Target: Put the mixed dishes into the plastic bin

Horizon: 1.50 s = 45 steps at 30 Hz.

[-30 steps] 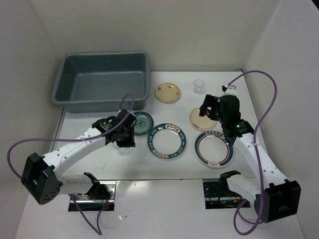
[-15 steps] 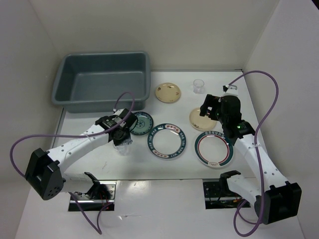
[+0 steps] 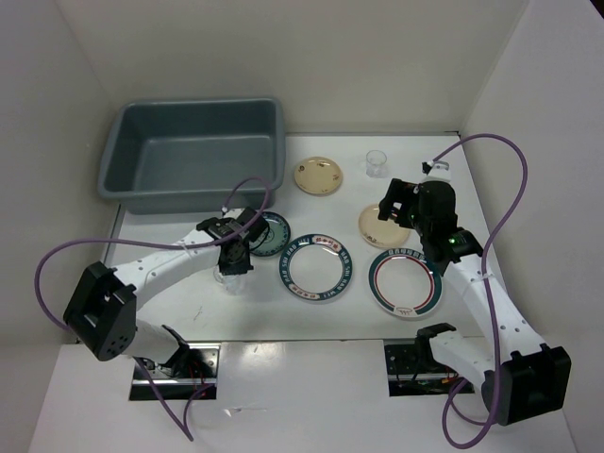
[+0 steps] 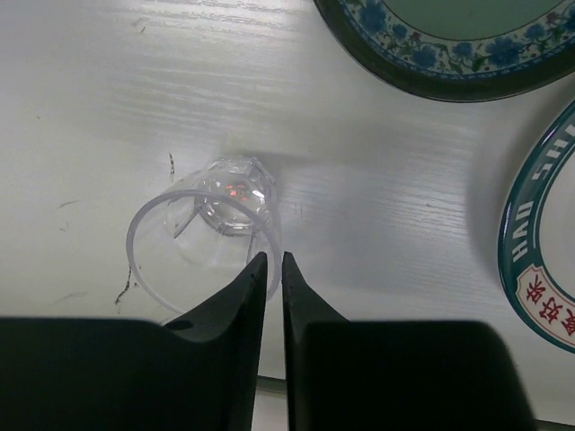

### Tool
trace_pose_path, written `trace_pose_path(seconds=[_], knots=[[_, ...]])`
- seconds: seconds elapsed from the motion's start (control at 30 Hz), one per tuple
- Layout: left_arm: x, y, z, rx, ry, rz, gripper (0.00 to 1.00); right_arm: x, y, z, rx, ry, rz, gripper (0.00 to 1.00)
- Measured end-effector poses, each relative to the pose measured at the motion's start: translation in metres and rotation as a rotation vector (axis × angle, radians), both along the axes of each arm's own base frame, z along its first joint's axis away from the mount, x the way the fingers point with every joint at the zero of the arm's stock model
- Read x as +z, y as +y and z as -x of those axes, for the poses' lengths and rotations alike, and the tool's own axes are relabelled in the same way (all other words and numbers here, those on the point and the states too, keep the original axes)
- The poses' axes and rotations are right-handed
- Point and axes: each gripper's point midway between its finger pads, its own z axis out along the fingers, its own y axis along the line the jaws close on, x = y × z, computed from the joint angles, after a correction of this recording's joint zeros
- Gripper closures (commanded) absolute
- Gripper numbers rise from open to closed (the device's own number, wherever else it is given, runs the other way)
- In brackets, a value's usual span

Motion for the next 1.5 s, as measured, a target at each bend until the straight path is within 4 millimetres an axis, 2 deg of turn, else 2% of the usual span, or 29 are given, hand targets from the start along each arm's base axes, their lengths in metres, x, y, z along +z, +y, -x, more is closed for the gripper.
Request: trace_pose_path(seconds=[0.23,0.4,0.5,0.57,0.6,0.77,0.83,0.9,0.97,1.1,1.2,1.27,1.37,1.43,1.5], knots=[[-0.004,-0.005,-0.005,-0.023,-0.007,0.01,1.0,0.001,0.0,0.0,0.0,-0.002,0.0,0.0],[-0.003,-0.018,-0.003,-0.088,0.007,0.07,1.0,0.004,0.0,0.001,0.0,-0.012,-0.003,0.0],[0.01,-0.037,0.005,-0.146,0.015,0.173,1.0,0.004,0.0,0.001,0.0,-0.014,-0.003,0.0],[0.035,-0.052,0.007,-0.185,-0.004,0.262,1.0,0.004,0.0,0.001,0.0,-0.014,-0.003,0.0],[0.054,-0.062,0.003,-0.207,-0.035,0.315,1.0,0.004,0.0,0.001,0.0,-0.014,-0.003,0.0],[0.19,-0.109,-0.038,-0.316,-0.347,0.551,1.0,0.004,0.0,0.001,0.0,-0.014,-0.003,0.0],[0.23,-0.116,-0.053,-0.339,-0.458,0.582,1.0,0.004,0.0,0.001,0.001,-0.014,-0.003,0.0],[0.257,-0.121,-0.073,-0.34,-0.549,0.572,1.0,0.004,0.0,0.001,0.0,-0.014,-0.003,0.0],[0.272,-0.122,-0.098,-0.329,-0.626,0.514,1.0,0.004,0.0,0.001,0.0,-0.014,-0.003,0.0],[0.28,-0.111,-0.158,-0.267,-0.731,0.364,1.0,0.003,0.0,0.001,0.001,-0.011,-0.003,0.0],[0.274,-0.077,-0.206,-0.178,-0.78,0.243,1.0,0.003,0.0,0.001,0.001,-0.011,-0.002,0.0],[0.27,-0.055,-0.229,-0.123,-0.798,0.174,1.0,0.003,0.0,0.001,0.001,-0.011,-0.003,0.0],[0.256,-0.026,-0.259,-0.062,-0.804,0.072,1.0,0.003,0.0,0.001,0.001,-0.011,-0.002,0.0],[0.24,-0.02,-0.273,-0.047,-0.788,0.036,1.0,0.003,0.0,0.0,0.001,-0.01,-0.002,0.0],[0.218,-0.023,-0.284,-0.056,-0.755,0.008,1.0,0.002,0.0,0.0,0.001,-0.008,-0.002,0.0]])
